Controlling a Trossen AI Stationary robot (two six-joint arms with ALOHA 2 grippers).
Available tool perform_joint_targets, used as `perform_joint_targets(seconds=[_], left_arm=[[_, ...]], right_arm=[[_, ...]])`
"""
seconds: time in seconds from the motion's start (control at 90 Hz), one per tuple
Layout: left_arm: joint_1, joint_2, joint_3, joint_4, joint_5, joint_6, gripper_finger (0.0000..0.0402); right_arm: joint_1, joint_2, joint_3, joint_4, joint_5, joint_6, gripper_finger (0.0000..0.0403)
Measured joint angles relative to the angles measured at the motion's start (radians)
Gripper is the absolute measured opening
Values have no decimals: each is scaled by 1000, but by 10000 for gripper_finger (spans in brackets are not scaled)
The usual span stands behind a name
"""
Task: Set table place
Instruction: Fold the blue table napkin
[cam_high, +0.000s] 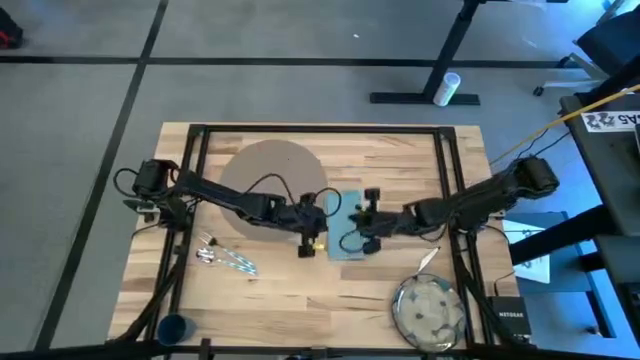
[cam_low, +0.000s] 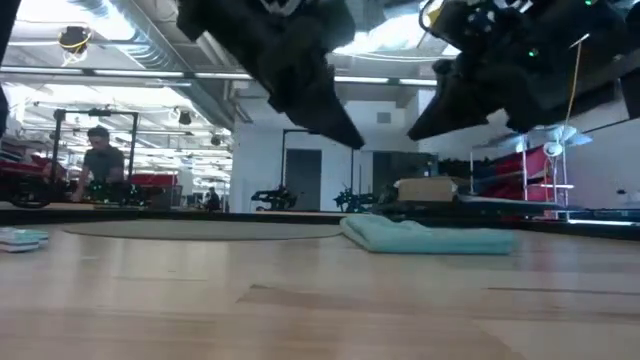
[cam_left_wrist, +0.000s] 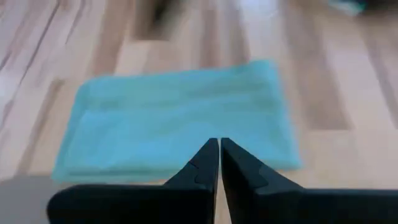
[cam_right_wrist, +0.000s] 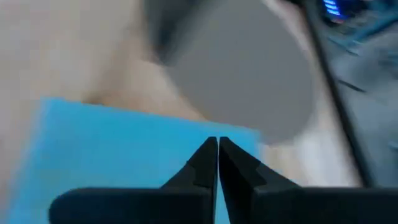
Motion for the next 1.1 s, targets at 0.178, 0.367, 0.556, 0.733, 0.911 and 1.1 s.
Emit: perform_joint_targets(seconds=[0.178,0.367,0.556,0.733,0.911,1.1], left_arm=[[-28,51,0,30,-4,-41,0],[-40,135,0,150,-3,-56,0],[-36,198,0,217,-10,-69,0],[-39,282,1,248,-8,-89,0],[-70,311,6,251,-9,-140,0],[-135,305,5,235,-5,-184,0]], right_arm=[[-112,-90,0,-22,4,-60,0],[-214,-109,0,-8,-37,-105,0],[-275,-109,0,-7,-48,-133,0],[-316,-109,0,4,-62,-151,0],[-316,-109,0,0,-76,-177,0],[-316,-109,0,-6,-76,-186,0]])
